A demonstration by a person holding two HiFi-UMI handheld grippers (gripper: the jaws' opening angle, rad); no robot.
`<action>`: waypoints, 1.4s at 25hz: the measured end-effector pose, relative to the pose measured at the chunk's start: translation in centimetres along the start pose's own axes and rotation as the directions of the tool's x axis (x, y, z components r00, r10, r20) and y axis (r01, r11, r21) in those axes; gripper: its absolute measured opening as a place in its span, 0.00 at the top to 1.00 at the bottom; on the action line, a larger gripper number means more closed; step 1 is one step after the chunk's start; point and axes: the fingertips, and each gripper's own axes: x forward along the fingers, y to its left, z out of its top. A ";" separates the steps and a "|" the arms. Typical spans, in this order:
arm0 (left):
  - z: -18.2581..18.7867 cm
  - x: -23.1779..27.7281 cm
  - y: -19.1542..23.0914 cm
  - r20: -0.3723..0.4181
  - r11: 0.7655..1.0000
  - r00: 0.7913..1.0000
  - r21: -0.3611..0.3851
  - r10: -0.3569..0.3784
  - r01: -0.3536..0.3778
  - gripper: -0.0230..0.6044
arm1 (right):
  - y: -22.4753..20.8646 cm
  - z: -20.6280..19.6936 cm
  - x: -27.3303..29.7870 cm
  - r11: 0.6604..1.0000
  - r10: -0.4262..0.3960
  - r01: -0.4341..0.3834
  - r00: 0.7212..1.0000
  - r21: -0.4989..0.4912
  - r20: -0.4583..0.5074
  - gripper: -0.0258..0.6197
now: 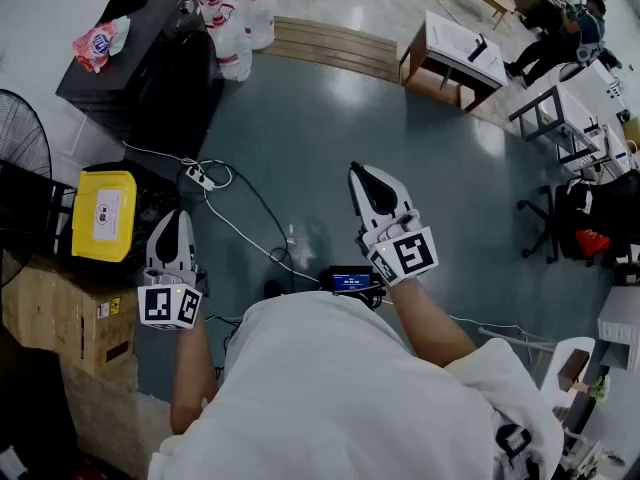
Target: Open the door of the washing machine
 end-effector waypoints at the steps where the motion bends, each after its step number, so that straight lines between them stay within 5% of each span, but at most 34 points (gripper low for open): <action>1: 0.2 0.1 -0.5 0.003 1.000 1.000 -0.005 0.002 -0.001 0.95 | -0.1 -0.2 -0.3 1.000 0.002 -0.002 1.000 -0.002 -0.010 0.91; 16: -2.9 -0.6 -2.9 -0.043 0.991 0.994 -0.083 0.097 -0.100 0.95 | -1.4 -4.6 -2.6 0.999 -0.009 0.014 0.995 0.051 -0.099 0.90; 35: -2.6 1.8 -7.7 -0.098 0.992 0.988 -0.024 0.121 -0.124 0.95 | -7.0 -6.7 -5.8 0.994 0.009 0.005 0.993 0.114 -0.122 0.91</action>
